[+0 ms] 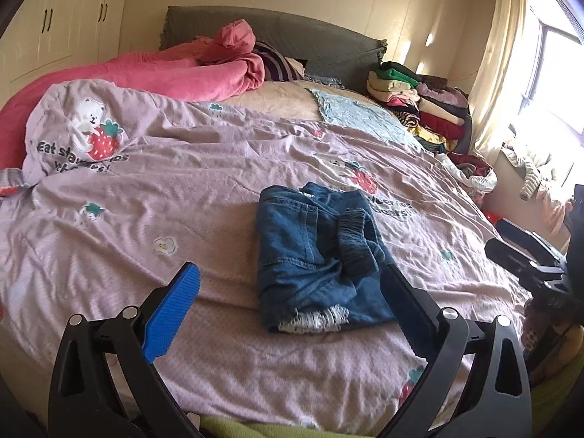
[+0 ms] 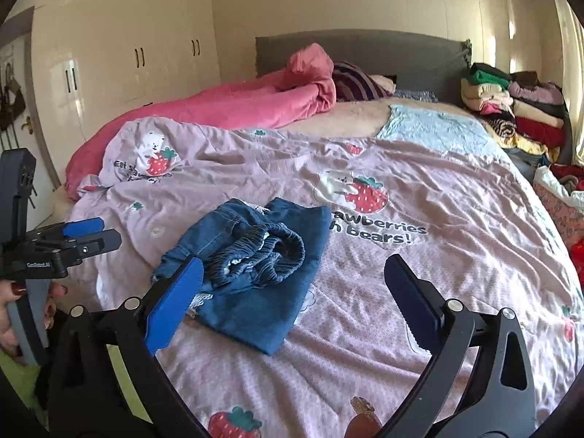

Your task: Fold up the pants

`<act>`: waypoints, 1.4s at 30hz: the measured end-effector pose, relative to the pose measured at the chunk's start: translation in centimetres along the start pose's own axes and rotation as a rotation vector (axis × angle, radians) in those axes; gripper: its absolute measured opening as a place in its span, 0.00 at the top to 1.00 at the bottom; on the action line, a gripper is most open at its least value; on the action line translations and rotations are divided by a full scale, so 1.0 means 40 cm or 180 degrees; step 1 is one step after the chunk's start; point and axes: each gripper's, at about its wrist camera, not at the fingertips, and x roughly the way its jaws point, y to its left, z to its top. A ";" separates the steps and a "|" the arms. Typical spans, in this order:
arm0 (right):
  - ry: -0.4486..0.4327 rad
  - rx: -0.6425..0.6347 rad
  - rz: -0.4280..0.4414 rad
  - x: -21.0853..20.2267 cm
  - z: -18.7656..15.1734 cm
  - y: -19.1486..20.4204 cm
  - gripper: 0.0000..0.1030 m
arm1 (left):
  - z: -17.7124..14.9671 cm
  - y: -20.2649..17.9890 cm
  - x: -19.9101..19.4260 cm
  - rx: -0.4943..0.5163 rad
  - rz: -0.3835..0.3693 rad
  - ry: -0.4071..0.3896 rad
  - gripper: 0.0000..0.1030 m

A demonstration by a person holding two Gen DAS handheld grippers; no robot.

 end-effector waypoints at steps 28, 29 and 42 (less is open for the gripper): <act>0.0445 0.0137 0.0078 -0.026 -0.179 0.051 0.09 | -0.188 -0.038 -0.035 0.0054 0.0072 0.0352 0.04; 0.0452 0.0142 0.0084 -0.024 -0.181 0.053 0.09 | -0.190 -0.037 -0.031 0.0052 0.0087 0.0369 0.04; 0.0434 0.0140 0.0013 -0.022 -0.181 0.049 0.09 | -0.191 -0.018 -0.029 -0.0019 0.0151 0.0399 0.04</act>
